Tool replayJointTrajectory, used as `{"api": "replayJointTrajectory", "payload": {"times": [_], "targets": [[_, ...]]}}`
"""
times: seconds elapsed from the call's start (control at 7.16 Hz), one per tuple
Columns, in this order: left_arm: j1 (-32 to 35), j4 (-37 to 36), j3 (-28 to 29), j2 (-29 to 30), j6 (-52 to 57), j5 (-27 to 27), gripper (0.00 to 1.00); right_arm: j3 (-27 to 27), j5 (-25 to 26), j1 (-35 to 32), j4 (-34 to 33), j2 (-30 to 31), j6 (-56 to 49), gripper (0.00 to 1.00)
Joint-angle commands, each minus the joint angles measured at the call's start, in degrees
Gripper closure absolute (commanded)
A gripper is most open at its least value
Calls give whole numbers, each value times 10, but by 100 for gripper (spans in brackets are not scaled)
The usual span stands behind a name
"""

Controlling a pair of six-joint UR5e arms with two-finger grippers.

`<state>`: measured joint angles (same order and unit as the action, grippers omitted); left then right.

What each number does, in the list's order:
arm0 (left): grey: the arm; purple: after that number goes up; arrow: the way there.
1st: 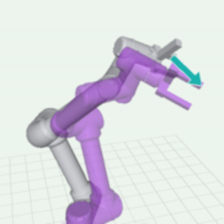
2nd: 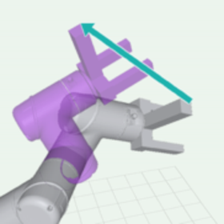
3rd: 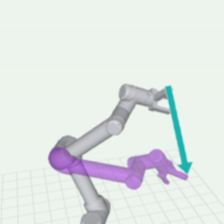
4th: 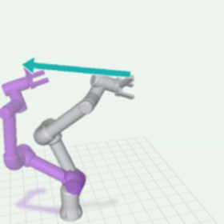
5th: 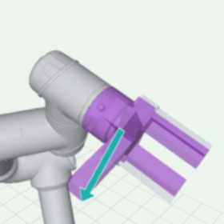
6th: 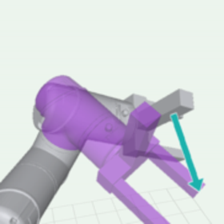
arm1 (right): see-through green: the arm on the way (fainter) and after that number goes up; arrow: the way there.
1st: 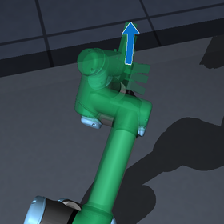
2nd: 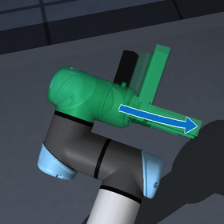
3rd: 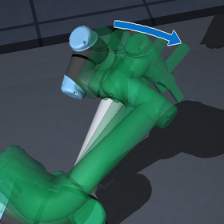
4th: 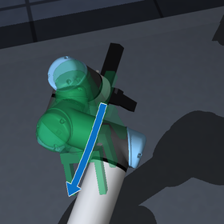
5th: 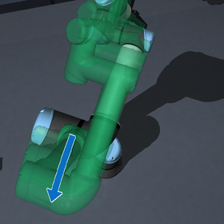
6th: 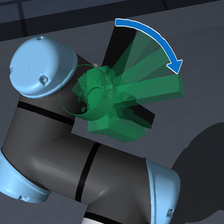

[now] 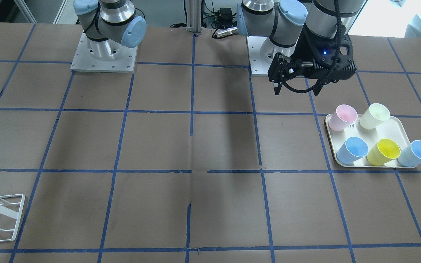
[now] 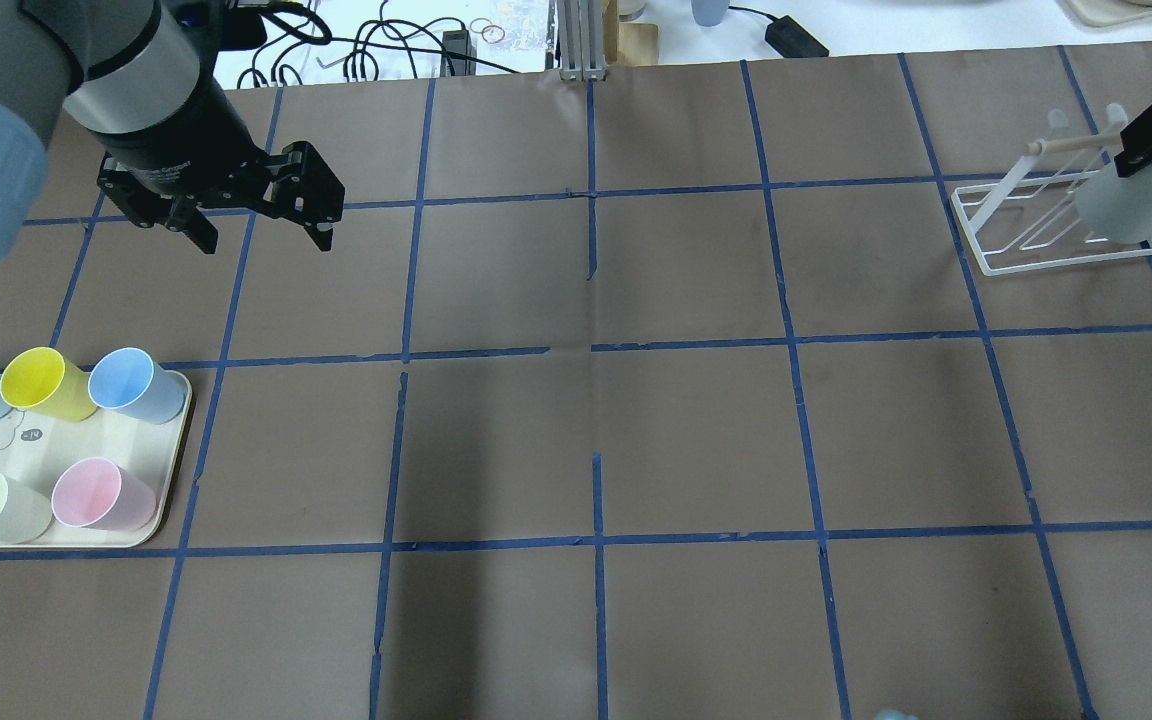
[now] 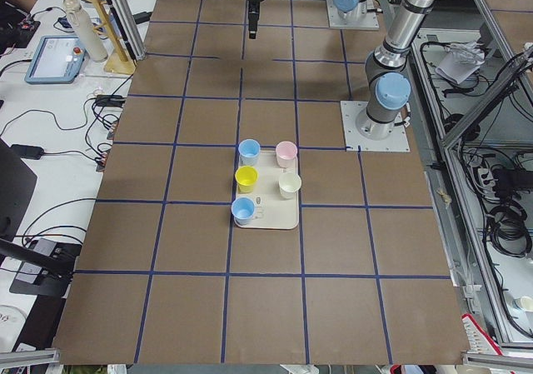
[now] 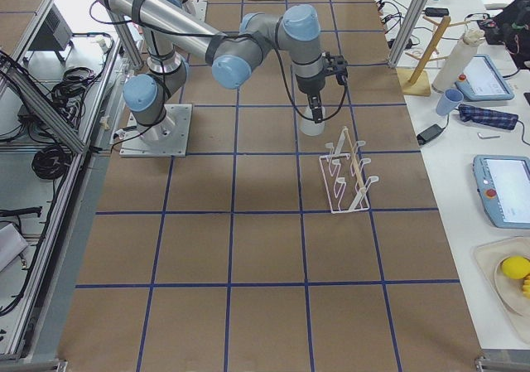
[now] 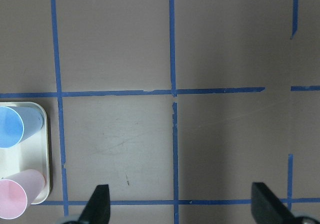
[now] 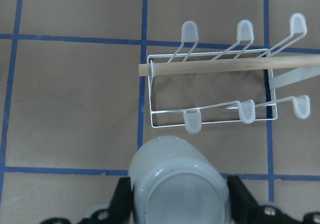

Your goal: Transfer IKEA cup to right arm and place on rack

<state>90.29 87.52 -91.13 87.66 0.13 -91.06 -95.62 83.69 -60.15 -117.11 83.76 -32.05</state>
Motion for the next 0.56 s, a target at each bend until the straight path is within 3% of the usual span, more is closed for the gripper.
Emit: {"api": "replayJointTrajectory", "payload": {"times": [0.0, 0.42], "targets": [[-4, 0, 3, -3, 0, 16, 0, 8, 0, 0, -40, -32, -6, 96], [-13, 5, 8, -4, 0, 14, 0, 7, 1, 0, -72, -54, -4, 96]]}}
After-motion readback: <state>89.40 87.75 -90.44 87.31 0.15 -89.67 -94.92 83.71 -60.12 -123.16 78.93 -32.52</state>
